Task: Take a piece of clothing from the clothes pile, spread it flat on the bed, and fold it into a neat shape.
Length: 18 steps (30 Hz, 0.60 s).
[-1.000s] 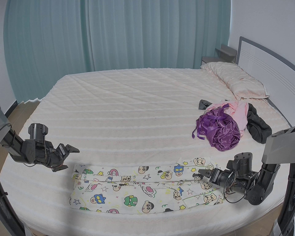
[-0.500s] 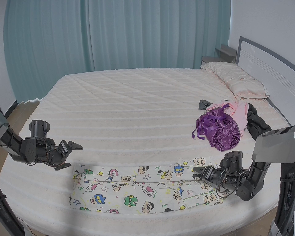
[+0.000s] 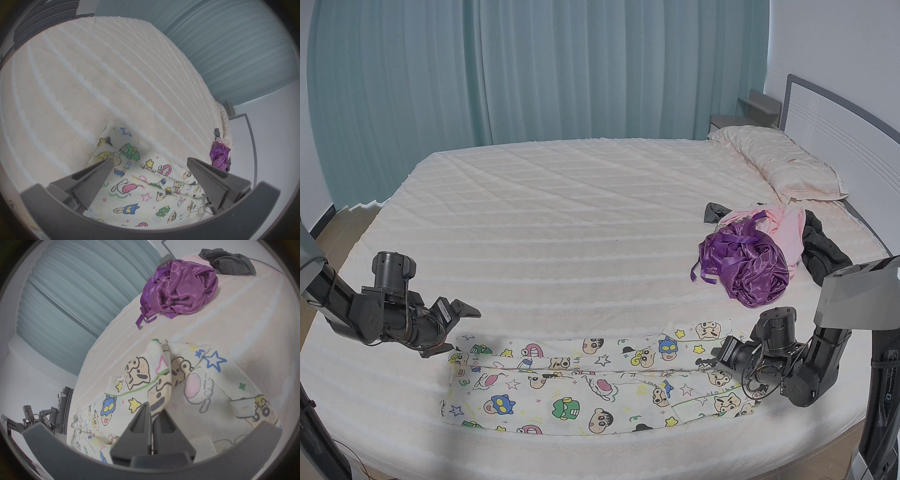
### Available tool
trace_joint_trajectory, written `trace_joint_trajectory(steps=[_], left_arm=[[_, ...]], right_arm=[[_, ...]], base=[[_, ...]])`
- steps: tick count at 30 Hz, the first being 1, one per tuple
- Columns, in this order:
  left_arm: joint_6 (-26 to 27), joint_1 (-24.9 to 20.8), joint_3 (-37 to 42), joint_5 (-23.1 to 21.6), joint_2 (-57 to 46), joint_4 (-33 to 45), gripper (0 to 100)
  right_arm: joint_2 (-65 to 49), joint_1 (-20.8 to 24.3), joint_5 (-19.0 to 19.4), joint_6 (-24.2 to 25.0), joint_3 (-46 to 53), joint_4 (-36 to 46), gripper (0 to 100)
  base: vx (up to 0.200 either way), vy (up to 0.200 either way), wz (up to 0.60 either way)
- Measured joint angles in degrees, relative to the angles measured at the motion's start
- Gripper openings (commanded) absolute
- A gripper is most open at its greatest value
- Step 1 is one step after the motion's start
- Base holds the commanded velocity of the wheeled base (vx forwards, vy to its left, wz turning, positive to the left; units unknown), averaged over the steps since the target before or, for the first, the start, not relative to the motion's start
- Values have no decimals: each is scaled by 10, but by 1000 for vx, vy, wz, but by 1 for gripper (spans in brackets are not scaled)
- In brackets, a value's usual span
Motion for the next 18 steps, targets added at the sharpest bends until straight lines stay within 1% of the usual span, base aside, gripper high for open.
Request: trace_joint_trajectory(steps=[9,11,13,14,18], left_arm=[[-11,-30,20,5,6,-7,100],[-25,-34,20,13,11,-23,100],[-39,-39,18,23,19,-56,100],[-47,-42,17,30,24,-72,100],[-84,-60,16,62,46,-116,100]], right_arm=[[-19,-5,-6,2,17,-2,0],[-19,-5,-9,2,18,-2,0],[-19,-5,-12,1,20,-1,0],[-19,-4,-13,1,20,0,100],[-19,-2,-15,-1,20,4,100]], base=[[0,0,0],[0,0,0],[0,0,0],[0,0,0],[0,0,0]])
